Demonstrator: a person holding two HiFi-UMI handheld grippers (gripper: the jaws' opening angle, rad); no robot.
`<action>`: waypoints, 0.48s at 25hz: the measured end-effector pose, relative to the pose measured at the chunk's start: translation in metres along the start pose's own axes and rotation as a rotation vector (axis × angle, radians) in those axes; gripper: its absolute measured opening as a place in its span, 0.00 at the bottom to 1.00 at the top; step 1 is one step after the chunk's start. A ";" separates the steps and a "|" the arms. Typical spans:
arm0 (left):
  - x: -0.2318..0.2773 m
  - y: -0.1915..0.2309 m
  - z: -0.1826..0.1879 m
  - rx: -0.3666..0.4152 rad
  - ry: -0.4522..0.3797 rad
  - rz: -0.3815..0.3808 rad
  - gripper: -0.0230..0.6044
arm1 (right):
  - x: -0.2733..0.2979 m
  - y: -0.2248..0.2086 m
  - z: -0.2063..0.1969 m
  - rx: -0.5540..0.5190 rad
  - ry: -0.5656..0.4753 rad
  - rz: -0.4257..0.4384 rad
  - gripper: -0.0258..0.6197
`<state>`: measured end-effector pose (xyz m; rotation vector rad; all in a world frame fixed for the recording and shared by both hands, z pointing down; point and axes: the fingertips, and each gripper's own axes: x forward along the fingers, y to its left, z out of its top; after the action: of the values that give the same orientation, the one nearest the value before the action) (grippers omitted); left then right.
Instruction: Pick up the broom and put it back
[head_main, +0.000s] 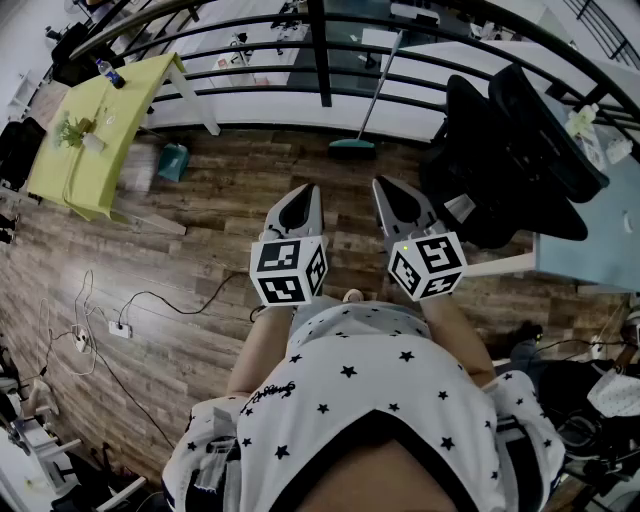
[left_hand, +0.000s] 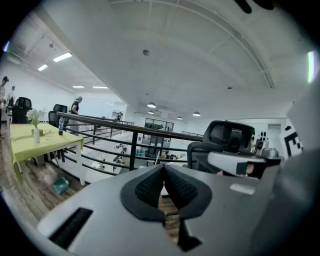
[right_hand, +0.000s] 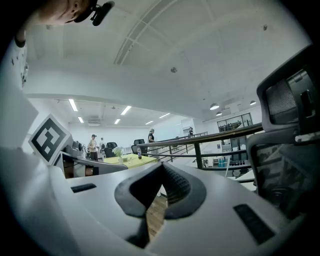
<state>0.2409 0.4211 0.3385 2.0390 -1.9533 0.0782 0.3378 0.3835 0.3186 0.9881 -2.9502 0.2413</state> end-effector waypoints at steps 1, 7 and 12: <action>0.002 0.000 0.000 0.000 0.002 -0.002 0.06 | 0.001 -0.001 0.000 -0.002 0.001 0.000 0.03; 0.016 -0.001 0.001 -0.005 0.005 -0.002 0.06 | 0.007 -0.014 -0.003 -0.001 0.008 -0.009 0.03; 0.021 0.003 0.006 -0.015 -0.010 -0.012 0.06 | 0.016 -0.014 -0.002 -0.008 0.007 -0.009 0.03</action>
<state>0.2379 0.3989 0.3393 2.0449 -1.9418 0.0513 0.3337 0.3629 0.3237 0.9969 -2.9373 0.2320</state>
